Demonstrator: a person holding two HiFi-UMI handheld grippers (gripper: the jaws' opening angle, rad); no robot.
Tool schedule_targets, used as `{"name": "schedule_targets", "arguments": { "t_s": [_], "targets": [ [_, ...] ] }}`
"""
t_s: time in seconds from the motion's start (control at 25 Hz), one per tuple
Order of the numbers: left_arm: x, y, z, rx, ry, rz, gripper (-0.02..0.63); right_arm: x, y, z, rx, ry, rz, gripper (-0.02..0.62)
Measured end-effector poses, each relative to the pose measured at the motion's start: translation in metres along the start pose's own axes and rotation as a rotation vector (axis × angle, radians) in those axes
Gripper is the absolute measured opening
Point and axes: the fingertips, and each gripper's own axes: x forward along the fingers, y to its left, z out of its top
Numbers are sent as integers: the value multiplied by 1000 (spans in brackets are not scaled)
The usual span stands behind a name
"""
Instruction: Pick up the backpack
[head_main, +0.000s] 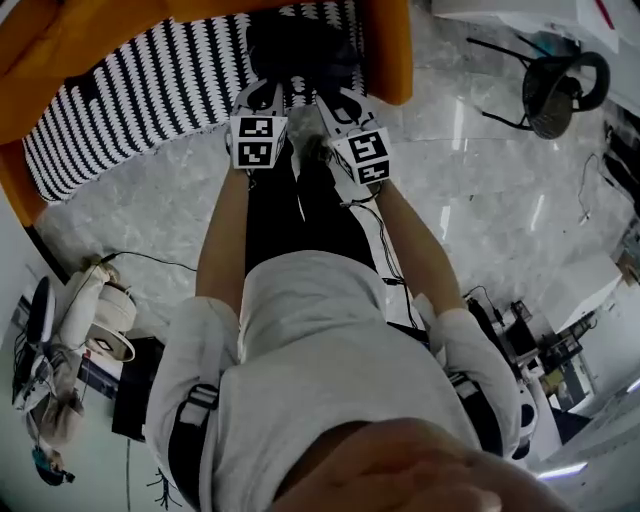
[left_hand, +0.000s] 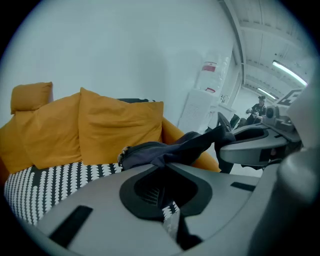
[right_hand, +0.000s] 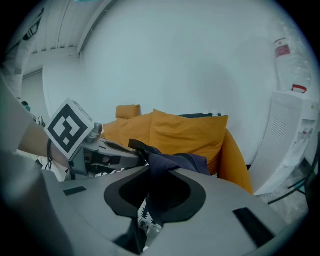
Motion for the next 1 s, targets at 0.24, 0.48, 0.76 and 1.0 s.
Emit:
{"name": "schedule_targets", "arguments": {
  "t_s": [0.24, 0.48, 0.76, 1.0],
  "targets": [
    [-27, -17, -5, 25, 19, -6, 18, -25, 11, -1, 30, 4, 16, 80],
    [-46, -51, -32, -44, 67, -24, 18, -49, 14, -19, 56, 13, 19, 78],
    [-56, -69, -50, -94, 71, -14, 18, -60, 19, -31, 51, 10, 29, 77],
    [-83, -71, -48, -134, 54, 0, 18, -76, 39, -27, 79, -36, 59, 74]
  ]
}}
